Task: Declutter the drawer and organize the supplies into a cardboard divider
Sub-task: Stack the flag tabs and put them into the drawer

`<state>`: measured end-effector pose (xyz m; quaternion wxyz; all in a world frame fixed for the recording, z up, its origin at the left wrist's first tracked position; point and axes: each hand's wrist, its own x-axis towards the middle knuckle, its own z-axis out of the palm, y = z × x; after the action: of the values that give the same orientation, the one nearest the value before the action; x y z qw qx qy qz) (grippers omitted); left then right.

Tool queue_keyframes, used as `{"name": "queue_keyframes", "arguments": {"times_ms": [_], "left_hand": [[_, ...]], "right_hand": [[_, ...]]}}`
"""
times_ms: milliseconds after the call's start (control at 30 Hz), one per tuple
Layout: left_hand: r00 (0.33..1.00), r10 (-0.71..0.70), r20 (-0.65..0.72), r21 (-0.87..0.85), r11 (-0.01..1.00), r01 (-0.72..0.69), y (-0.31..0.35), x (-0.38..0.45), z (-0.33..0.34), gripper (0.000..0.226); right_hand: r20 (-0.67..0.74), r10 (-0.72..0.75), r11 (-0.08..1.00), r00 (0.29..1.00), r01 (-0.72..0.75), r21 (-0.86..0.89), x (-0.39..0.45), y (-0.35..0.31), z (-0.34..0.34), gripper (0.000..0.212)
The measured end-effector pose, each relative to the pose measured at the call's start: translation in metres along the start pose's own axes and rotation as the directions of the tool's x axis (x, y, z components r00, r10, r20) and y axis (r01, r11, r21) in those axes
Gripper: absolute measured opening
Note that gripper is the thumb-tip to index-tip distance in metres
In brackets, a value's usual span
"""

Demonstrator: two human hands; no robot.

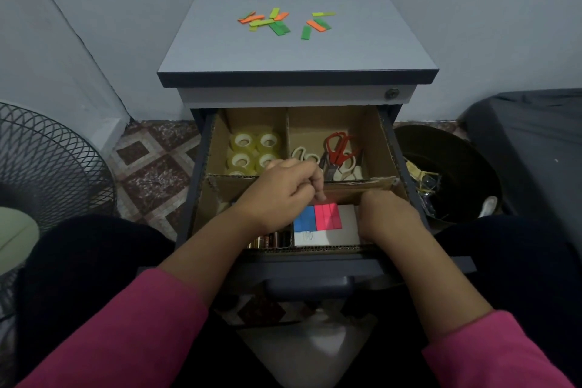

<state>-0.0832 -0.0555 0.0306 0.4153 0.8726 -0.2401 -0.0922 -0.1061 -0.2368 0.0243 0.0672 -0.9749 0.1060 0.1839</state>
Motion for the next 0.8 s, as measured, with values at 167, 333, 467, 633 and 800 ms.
{"name": "queue_keyframes", "arguments": {"times_ms": [167, 333, 467, 633, 800], "left_hand": [[1.000, 0.011, -0.011, 0.039, 0.999, -0.010, -0.001, 0.000, -0.001, 0.023], [0.995, 0.045, 0.093, 0.285, 0.956, -0.070, 0.005, -0.002, -0.004, 0.015], [0.965, 0.100, 0.242, 0.533, 0.818, -0.218, 0.008, -0.004, 0.001, 0.019], [0.952, 0.095, 0.293, 0.607, 0.751, -0.261, 0.008, -0.002, 0.007, 0.024], [0.949, 0.062, 0.310, 0.621, 0.743, -0.252, 0.007, -0.002, 0.009, 0.026]], "right_hand": [[-0.017, 0.002, 0.998, 1.000, -0.001, 0.067, 0.001, 0.001, -0.003, 0.008], [0.023, -0.039, 0.877, 0.999, 0.023, 0.481, 0.002, -0.005, -0.010, 0.023], [-0.001, -0.045, 0.863, 0.999, 0.040, 0.503, 0.006, -0.014, -0.002, 0.024], [0.009, -0.086, 0.918, 0.996, 0.076, 0.390, 0.013, -0.017, 0.002, 0.015], [-0.118, -0.140, 0.930, 0.983, 0.171, 0.326, 0.007, -0.007, 0.002, 0.020]]}}
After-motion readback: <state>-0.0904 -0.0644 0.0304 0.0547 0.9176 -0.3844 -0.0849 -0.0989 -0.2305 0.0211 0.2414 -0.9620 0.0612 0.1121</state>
